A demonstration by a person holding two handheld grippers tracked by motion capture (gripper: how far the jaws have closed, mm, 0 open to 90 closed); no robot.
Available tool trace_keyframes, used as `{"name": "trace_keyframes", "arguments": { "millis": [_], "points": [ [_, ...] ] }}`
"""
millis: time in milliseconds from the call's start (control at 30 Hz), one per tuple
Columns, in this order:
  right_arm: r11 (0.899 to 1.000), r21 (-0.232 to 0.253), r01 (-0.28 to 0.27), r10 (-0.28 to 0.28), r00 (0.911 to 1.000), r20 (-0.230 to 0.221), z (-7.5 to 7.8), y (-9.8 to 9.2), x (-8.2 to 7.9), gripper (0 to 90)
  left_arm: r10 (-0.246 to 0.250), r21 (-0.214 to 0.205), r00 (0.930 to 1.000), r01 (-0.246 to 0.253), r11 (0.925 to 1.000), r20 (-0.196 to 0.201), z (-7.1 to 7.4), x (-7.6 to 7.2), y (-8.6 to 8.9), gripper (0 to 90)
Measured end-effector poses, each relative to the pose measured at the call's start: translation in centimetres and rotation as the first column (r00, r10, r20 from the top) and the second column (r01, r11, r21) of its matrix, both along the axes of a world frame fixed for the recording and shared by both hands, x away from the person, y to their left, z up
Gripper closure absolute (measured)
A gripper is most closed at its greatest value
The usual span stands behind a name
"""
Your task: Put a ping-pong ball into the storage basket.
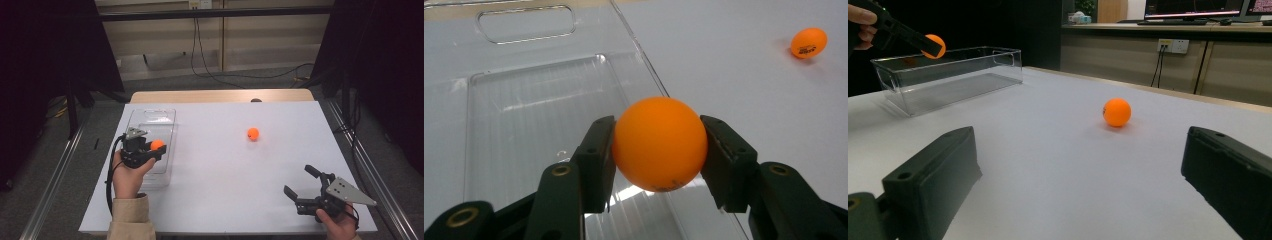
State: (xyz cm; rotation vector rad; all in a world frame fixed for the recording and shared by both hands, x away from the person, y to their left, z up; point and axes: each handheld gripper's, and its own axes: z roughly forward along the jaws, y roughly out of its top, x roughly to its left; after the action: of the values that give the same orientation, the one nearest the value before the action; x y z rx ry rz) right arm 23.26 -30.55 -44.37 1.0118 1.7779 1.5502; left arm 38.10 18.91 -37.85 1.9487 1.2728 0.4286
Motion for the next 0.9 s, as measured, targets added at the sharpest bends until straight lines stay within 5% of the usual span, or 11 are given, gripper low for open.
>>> {"name": "trace_keyframes", "arguments": {
  "millis": [900],
  "points": [
    [1.000,0.000,-0.001,0.001,1.0000,0.001,0.01,-0.02,-0.02,1.4,0.038,0.017,0.9992,-0.039,0.9991,0.007,-0.60,0.14,0.74,51.0]
  ]
}}
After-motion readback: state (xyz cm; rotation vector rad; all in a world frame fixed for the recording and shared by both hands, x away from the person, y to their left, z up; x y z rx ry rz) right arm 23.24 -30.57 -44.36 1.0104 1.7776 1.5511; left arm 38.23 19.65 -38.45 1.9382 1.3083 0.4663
